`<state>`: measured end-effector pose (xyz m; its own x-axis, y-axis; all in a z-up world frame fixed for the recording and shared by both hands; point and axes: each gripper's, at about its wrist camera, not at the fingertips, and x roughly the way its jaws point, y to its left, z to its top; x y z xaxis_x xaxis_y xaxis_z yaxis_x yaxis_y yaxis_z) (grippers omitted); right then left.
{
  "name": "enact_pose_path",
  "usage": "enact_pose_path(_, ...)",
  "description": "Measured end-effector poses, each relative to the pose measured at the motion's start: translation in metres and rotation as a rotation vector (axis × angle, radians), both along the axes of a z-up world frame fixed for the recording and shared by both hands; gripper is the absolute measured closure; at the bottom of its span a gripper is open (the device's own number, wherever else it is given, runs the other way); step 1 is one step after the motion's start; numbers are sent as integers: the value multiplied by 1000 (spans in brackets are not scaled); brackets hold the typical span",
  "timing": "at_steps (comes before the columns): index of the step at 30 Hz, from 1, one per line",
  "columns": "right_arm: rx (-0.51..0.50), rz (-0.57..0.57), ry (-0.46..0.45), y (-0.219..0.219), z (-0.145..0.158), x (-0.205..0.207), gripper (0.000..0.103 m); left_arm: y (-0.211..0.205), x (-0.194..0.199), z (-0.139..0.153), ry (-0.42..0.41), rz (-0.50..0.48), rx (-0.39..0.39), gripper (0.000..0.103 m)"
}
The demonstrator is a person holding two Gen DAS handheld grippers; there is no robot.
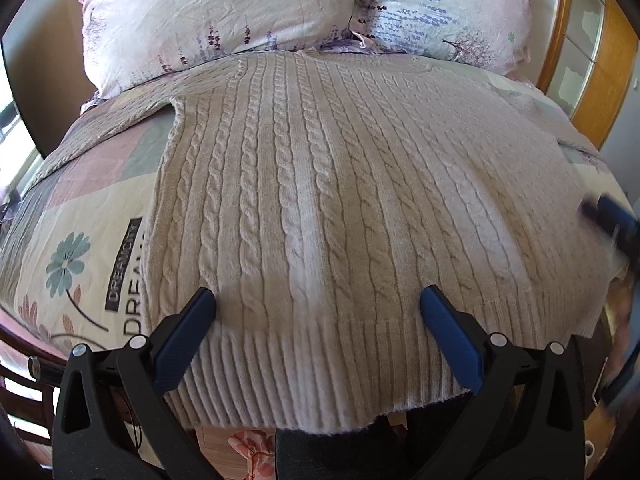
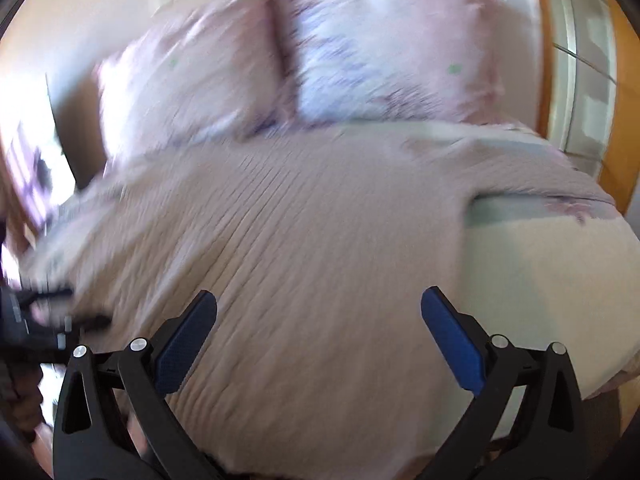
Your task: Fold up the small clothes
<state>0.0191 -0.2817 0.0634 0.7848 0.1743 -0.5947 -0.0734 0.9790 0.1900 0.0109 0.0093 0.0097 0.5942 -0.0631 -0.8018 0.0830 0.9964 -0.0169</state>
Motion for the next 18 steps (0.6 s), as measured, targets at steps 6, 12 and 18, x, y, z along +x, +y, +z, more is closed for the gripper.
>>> enact_pose_path(6, 271, -406, 4, -180, 26, 67, 31, 101, 34, 27, -110, 130, -400, 2)
enact_pose_path(12, 554, -759, 150, -321, -23, 114, 63, 178, 65, 27, -190, 265, -566, 2)
enact_pose_path(18, 672, -880, 180, -353, -54, 128, 79, 208, 92, 28, -200, 370, -335, 2)
